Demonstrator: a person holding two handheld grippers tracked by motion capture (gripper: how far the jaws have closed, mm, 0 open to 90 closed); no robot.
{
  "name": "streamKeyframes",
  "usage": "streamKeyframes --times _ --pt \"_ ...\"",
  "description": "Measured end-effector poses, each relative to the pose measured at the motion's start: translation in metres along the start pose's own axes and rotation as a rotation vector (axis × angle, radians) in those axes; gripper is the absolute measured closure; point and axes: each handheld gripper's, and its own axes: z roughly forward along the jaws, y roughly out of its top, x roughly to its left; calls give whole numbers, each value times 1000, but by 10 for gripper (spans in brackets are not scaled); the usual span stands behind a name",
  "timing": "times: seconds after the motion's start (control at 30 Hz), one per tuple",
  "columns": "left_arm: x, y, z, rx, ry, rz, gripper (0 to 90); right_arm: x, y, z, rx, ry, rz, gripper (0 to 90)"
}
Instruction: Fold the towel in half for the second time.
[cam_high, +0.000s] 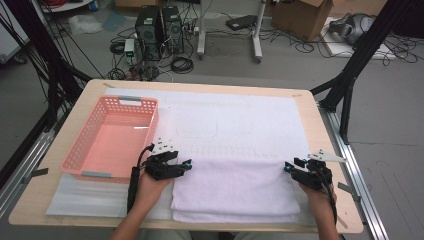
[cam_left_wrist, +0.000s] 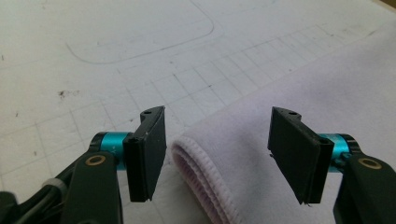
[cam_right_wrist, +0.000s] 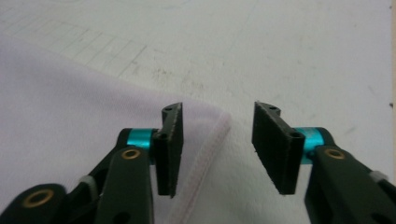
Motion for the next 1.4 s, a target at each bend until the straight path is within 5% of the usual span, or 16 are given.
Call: streamKeyframes --times 0.13,0.27,0.37,0.47,0.57,0.7,1.07,1.2,1.4 --pt "2 -5 5 30 9 -15 373 -1 -8 4 42 27 15 432" --pt "3 -8 7 38 -2 -19 387 3 -10 6 52 42 5 556" --pt "-1 -9 7 40 -7 15 474 7 -9 7 66 56 30 669" --pt "-6 -9 7 51 -45 14 713 8 -10 7 54 77 66 786" --pt "-5 -8 7 45 -37 -17 757 11 -9 6 59 63 36 833" --pt "-2 1 9 1 2 -43 770 3 -6 7 15 70 78 843" --pt "19 48 43 -34 69 -51 768 -9 31 30 -14 -42 57 841" --pt "26 59 53 -35 90 -77 767 -10 42 38 -3 -94 32 841" --pt "37 62 61 -49 94 -100 767 -12 52 52 -3 -110 43 840"
